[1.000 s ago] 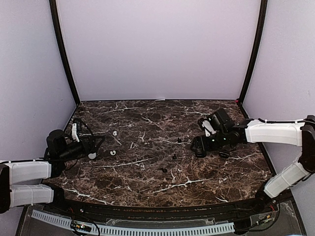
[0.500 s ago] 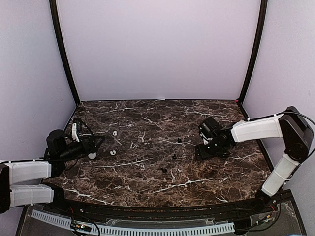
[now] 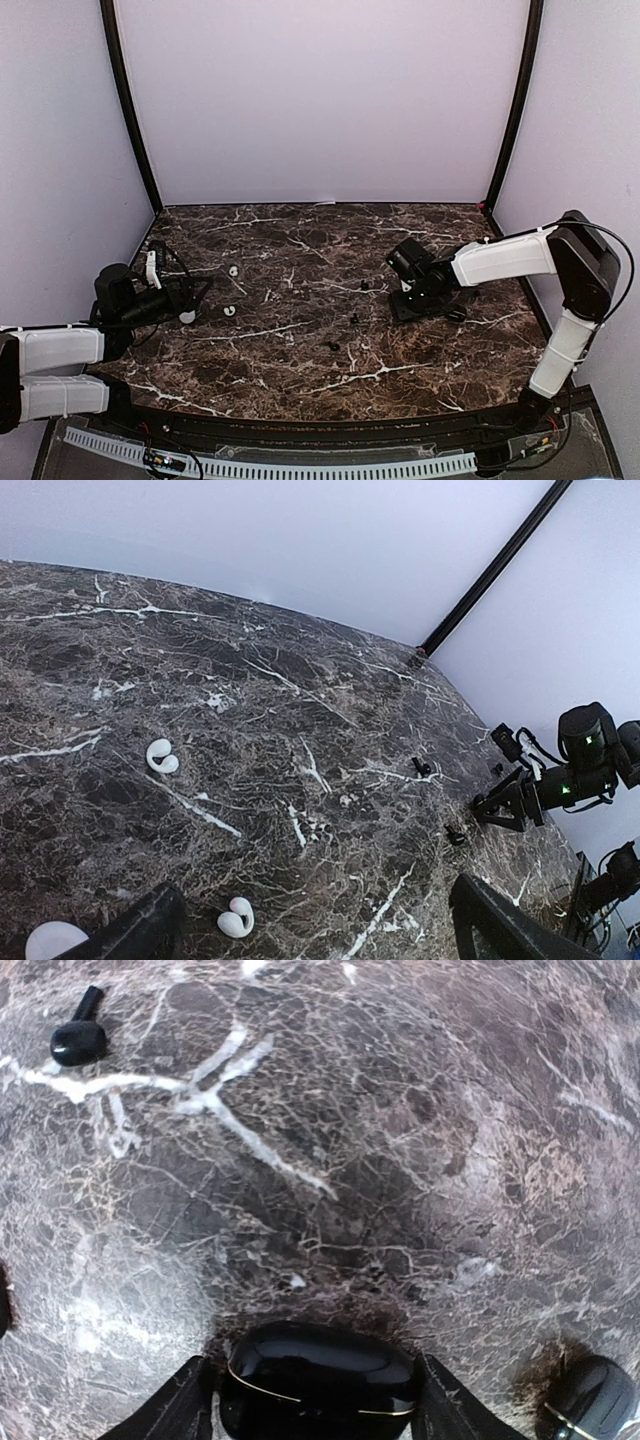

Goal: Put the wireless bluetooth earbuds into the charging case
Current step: Pick up the charging case from the center of the board, then pass from the right arm to the left, then pass from the left arm to the right

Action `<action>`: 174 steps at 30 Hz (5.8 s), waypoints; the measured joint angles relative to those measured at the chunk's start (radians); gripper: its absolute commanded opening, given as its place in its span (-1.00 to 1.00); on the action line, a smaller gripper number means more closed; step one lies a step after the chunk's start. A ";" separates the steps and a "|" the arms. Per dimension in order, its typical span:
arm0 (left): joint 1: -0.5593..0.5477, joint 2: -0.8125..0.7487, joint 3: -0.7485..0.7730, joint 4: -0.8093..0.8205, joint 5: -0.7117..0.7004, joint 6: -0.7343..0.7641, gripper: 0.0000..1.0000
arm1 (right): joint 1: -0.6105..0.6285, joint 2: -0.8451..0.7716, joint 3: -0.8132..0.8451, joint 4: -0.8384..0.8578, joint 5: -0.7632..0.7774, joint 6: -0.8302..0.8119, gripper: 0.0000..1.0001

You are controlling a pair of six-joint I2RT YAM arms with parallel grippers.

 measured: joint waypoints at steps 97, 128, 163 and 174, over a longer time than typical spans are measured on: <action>-0.651 0.729 0.502 0.914 0.201 -1.050 0.30 | 0.157 -0.283 -0.130 0.998 -0.986 -0.931 0.05; -0.612 0.694 0.407 0.861 0.072 -0.975 -0.18 | 0.167 -0.481 -0.331 1.059 -0.621 -0.719 0.99; -0.616 0.750 0.358 0.856 -0.185 -1.030 -0.27 | 0.459 -0.205 -0.172 1.037 0.073 -0.671 0.15; -0.617 0.750 0.357 0.856 -0.196 -1.028 -0.26 | 0.459 -0.126 -0.103 1.041 0.098 -0.681 -0.15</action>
